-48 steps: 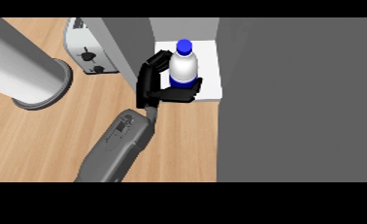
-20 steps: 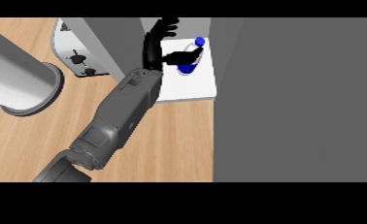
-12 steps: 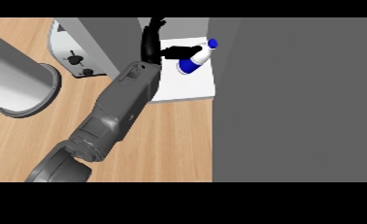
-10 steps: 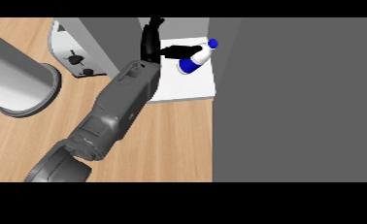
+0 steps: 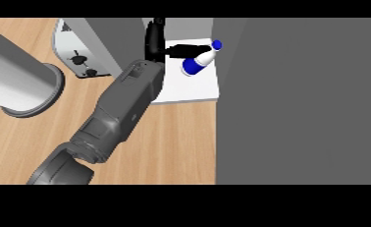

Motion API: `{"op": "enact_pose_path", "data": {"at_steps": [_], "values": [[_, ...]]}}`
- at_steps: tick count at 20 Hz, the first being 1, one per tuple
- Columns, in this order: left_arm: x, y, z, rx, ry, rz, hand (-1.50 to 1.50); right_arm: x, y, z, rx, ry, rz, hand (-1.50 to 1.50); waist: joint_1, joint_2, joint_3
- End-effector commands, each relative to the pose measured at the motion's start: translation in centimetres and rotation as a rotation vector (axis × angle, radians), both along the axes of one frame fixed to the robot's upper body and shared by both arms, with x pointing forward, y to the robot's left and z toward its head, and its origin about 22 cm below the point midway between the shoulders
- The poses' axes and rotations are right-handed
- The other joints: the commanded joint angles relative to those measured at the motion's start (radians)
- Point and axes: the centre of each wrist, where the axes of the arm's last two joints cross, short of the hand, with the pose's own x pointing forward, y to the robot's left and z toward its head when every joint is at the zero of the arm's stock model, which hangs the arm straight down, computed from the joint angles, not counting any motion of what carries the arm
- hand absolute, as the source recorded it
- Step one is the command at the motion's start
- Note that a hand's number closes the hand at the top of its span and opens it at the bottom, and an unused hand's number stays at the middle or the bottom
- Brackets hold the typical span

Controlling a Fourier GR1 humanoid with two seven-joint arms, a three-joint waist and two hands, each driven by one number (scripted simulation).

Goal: Pick up the bottled water, place it into the cabinet and close the cabinet

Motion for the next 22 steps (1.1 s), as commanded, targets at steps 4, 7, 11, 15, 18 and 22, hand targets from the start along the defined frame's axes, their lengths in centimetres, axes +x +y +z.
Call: {"op": "enact_pose_path", "data": {"at_steps": [4, 7, 11, 15, 18, 22], "values": [[-0.1, -0.7, 0.8, -0.092, -0.038, -0.047, -1.5, -0.1, 2.1, 1.9, -0.014, -0.043, 0.01, -1.5, 0.005, -0.008, 0.001], [-0.6, -0.9, 0.3, -0.11, -0.044, -0.041, -1.5, 0.6, 1.5, 1.9, -0.025, -0.035, 0.028, -1.5, 0.003, -0.01, 0.001], [-2.2, -0.5, -2.0, -0.139, -0.04, -0.059, -1.5, -0.3, 2.3, 2.9, -0.031, -0.03, -0.001, -1.5, 0.018, -0.016, 0.0], [-4.9, -1.6, -3.4, -0.17, -0.021, -0.157, -1.5, 0.1, 3.2, 2.0, -0.029, -0.031, -0.032, -1.5, 0.049, -0.027, 0.001], [-6.4, -2.4, -3.4, -0.215, -0.009, -0.175, -1.5, -0.4, 2.7, 2.7, -0.052, -0.017, -0.032, -1.5, 0.055, -0.026, 0.001], [-10.1, -2.9, -5.2, -0.253, 0.012, -0.206, -1.5, -0.6, 2.1, 3.4, -0.035, -0.015, -0.036, -1.5, 0.069, -0.028, 0.001]]}}
